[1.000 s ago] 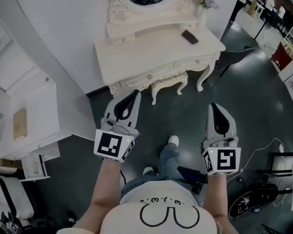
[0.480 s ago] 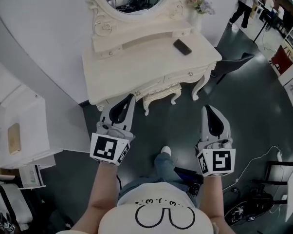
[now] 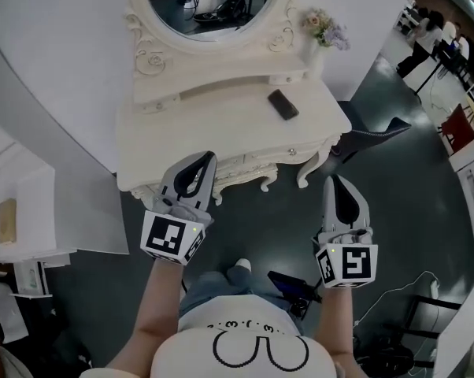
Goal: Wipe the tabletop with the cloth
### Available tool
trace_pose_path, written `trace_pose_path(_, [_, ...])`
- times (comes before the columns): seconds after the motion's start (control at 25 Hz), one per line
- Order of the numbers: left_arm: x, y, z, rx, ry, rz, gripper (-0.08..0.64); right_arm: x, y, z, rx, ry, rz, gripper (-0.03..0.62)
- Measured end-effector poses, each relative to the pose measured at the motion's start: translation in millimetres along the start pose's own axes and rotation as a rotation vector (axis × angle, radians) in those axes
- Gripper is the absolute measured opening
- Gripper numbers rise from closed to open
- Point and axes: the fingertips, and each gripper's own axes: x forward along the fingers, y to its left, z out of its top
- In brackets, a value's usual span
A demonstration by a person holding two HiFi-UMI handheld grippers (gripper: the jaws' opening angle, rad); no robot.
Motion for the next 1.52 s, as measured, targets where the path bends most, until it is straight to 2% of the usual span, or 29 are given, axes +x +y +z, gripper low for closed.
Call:
trace_pose_path(0.36, [47,-10,-15,-0.009,0.033,-0.006,0.002,34,-40,-21,0.044,0.024,0.005,0.002])
trace_pose_path(0.64, [93,8,-29,-0.012,0.034,-0.008,0.002,71,-67,-45,0.061,0.064,-0.01,0.006])
trace_pose_path(0.76, [118,21,-36,-0.017,0.031,-0.008,0.002,102,-73,-58,0.094,0.109,0.032,0.177])
trace_pose_path(0.8, [127,27,-39,-0.017,0.028,-0.009,0.002,114,-74,-62,0.108,0.121,0.045,0.271])
trace_pose_path(0.84, [137,32,-41,-0.018,0.026,-0.01,0.002,127,-75,-65,0.117,0.126,0.055,0.329])
trace_pose_path(0.92, [157,44,-45,-0.023,0.025,-0.007,0.002,151,-77,-67,0.12,0.125,0.077,0.397])
trace_pose_path(1.04, [187,63,-53,-0.025,0.024,-0.005,0.002,187,-79,-71,0.118,0.14,0.112,0.416])
trace_pose_path(1.24, [231,99,-68,-0.049,0.04,0.009,0.002,248,-90,-85,0.177,0.173,0.128,0.414])
trace_pose_path(1.52, [283,152,-103,-0.093,0.082,0.033,0.002,329,-91,-137,0.148,0.336,0.185,0.405])
